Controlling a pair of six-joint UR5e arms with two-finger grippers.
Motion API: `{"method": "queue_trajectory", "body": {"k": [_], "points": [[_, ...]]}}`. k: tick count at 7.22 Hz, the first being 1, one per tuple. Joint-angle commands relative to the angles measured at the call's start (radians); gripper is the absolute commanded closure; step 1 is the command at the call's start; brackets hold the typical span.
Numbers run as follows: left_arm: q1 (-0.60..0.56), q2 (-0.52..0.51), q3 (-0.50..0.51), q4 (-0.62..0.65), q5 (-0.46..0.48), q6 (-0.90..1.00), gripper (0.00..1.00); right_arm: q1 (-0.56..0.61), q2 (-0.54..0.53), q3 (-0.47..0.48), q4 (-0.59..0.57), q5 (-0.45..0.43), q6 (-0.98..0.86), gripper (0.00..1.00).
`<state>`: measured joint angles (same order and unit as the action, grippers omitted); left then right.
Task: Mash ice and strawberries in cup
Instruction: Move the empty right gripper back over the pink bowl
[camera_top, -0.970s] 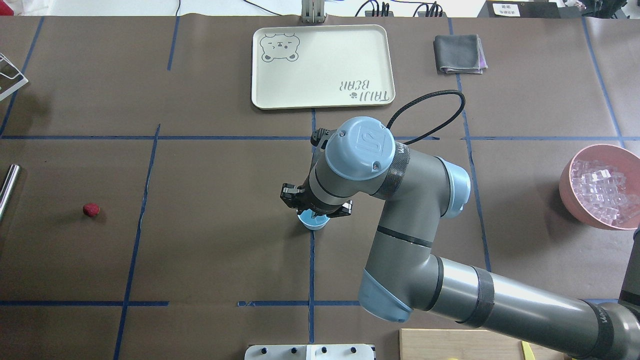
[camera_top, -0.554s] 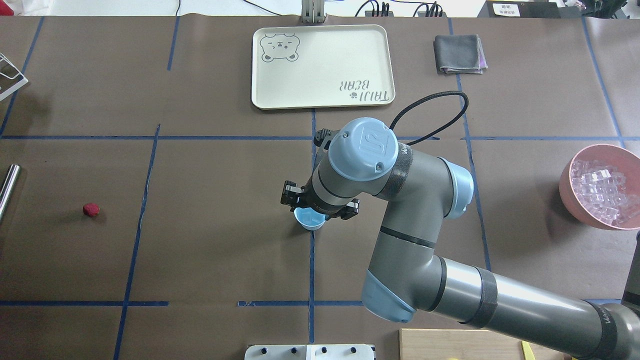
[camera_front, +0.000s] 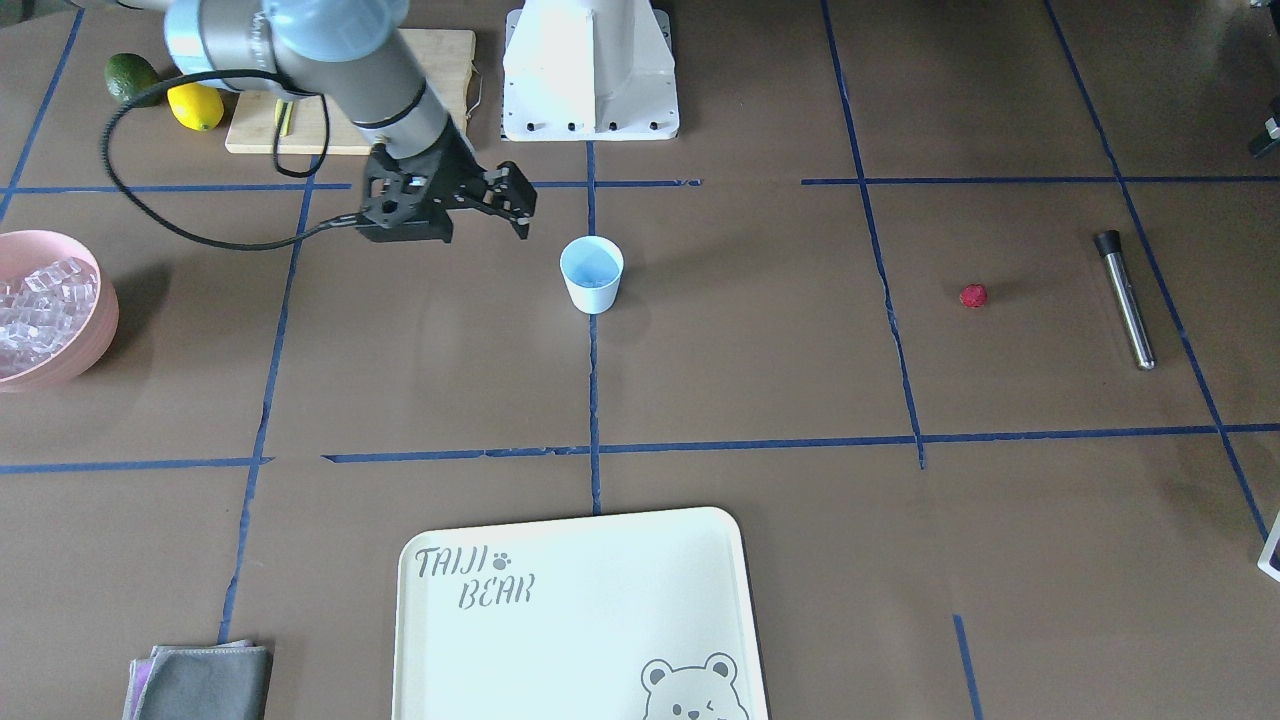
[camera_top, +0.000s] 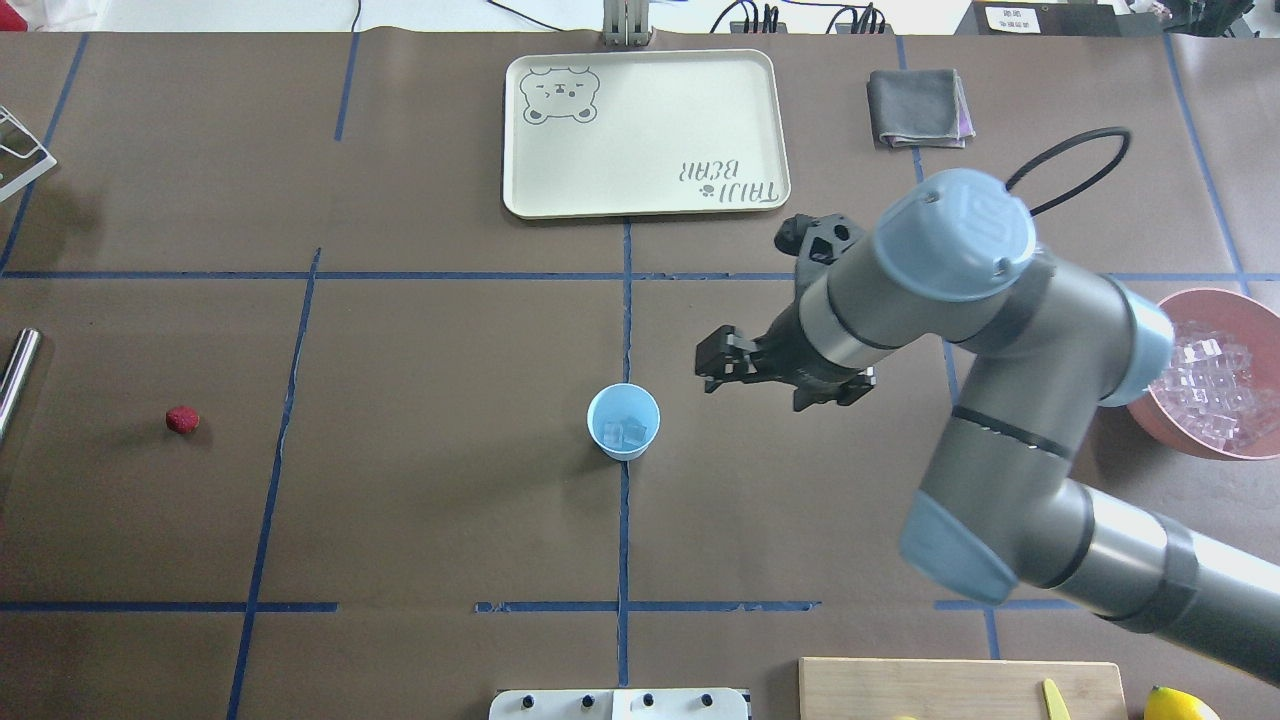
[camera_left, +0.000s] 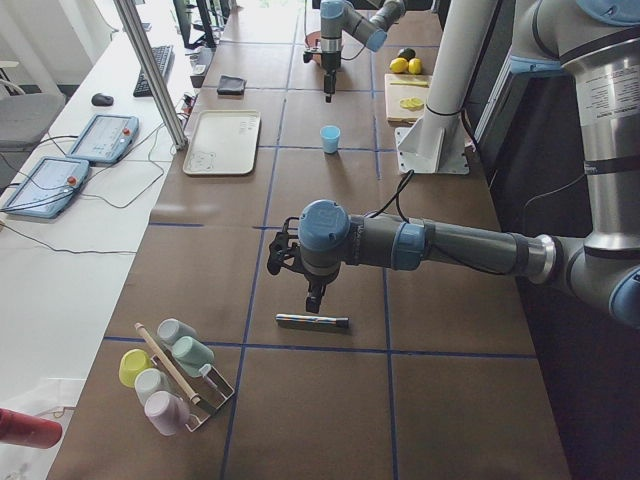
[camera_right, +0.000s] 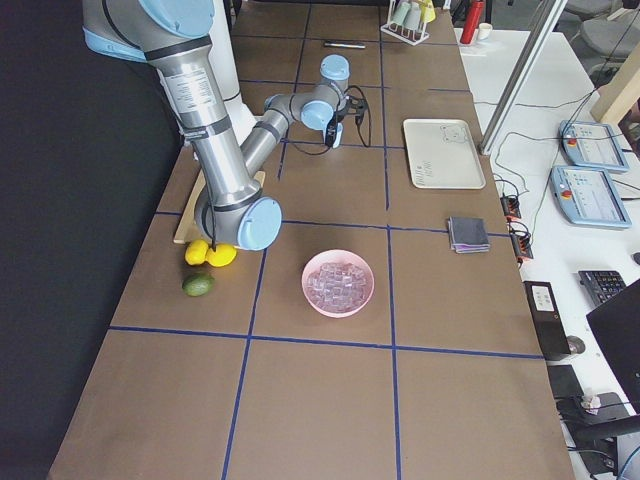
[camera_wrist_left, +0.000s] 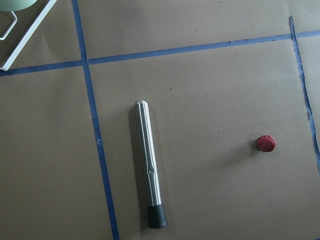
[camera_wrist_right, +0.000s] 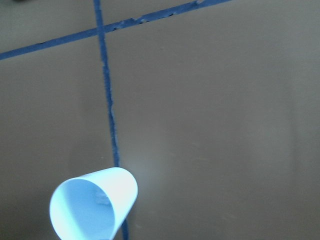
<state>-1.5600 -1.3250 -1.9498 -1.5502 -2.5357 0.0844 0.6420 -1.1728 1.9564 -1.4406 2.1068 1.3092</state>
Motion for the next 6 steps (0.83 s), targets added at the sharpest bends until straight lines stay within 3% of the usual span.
{"method": "queue_trajectory", "body": {"k": [1, 3, 6], "points": [[0.0, 0.009, 0.0, -0.001, 0.0, 0.002, 0.0, 0.182, -0.23, 0.082, 0.006, 0.129, -0.286, 0.0], [0.0, 0.012, -0.001, -0.001, 0.0, 0.002, 0.0, 0.394, -0.387, 0.053, 0.008, 0.244, -0.631, 0.0], [0.0, 0.012, -0.001, -0.001, 0.0, 0.002, 0.0, 0.554, -0.406, -0.129, 0.006, 0.228, -1.044, 0.0]]}}
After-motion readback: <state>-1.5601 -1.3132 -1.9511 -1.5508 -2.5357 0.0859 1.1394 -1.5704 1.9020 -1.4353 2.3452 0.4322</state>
